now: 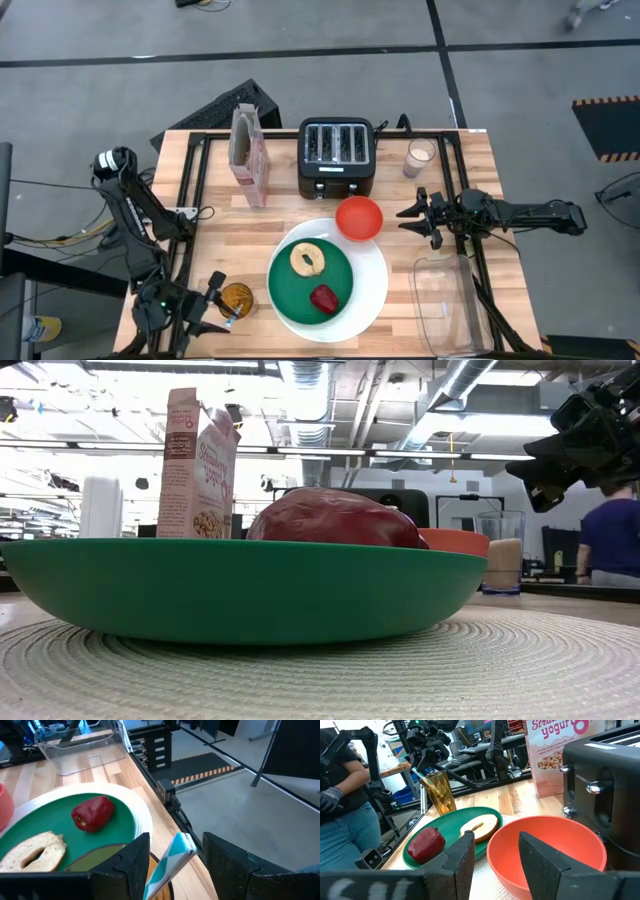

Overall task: Arrange a breakfast setting
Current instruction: Put the blue spoon on the white mat from the orange cup

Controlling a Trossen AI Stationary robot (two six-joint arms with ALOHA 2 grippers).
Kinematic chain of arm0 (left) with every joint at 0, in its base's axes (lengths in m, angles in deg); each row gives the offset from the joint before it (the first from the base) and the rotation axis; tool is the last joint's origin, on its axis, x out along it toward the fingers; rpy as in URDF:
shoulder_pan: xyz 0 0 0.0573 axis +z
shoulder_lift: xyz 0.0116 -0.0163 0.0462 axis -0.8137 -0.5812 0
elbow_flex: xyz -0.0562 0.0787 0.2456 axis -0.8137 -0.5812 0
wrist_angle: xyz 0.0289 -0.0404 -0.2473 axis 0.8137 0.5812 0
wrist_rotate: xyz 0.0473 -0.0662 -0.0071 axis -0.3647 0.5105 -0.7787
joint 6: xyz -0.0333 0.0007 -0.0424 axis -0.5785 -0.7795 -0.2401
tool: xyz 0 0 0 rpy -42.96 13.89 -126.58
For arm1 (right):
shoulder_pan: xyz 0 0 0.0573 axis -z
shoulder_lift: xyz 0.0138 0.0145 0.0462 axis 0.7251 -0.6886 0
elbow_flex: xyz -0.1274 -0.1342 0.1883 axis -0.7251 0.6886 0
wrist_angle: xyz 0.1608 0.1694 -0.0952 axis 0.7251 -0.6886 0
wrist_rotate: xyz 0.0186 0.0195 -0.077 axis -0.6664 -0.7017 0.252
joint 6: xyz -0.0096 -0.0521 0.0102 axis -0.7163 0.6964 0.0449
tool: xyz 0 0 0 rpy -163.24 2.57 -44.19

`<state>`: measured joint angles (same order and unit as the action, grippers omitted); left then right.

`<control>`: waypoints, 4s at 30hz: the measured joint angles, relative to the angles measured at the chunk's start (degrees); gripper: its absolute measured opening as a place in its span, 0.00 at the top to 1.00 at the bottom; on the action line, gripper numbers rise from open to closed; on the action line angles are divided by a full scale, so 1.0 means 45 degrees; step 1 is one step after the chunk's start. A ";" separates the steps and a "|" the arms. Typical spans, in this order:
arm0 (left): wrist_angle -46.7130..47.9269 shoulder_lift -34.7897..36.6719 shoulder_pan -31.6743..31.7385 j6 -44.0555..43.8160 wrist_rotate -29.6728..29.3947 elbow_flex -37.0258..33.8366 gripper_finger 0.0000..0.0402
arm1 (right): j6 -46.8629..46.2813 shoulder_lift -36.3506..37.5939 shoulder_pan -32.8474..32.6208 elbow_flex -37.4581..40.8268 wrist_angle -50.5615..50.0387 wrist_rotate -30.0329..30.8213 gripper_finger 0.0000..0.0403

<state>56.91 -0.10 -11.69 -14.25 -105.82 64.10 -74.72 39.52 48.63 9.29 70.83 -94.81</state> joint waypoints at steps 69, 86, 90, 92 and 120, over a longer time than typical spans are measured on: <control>0.0432 0.0039 0.0175 -0.0427 -0.1122 0.0029 0.90 | 0.0000 -0.0002 0.0001 -0.0002 0.0000 0.0004 0.56; 0.0553 0.2464 0.0175 0.0934 -0.1257 0.0049 0.93 | 0.0000 -0.0002 0.0000 0.0002 0.0000 0.0005 0.56; 0.0815 0.3495 0.0175 0.1379 -0.1277 0.0063 0.93 | 0.0000 -0.0001 0.0000 -0.0001 0.0000 0.0005 0.56; 0.0889 0.3932 0.0175 0.1473 -0.1308 0.0063 0.93 | 0.0000 -0.0002 0.0001 -0.0003 0.0000 0.0002 0.56; -0.3121 0.7334 0.0857 0.2676 -0.1331 0.0078 0.93 | 0.0000 0.0001 -0.0001 -0.0001 0.0000 0.0003 0.56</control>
<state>42.86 32.90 -7.83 -2.21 -111.81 64.45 -74.72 39.53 48.62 9.29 70.83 -94.79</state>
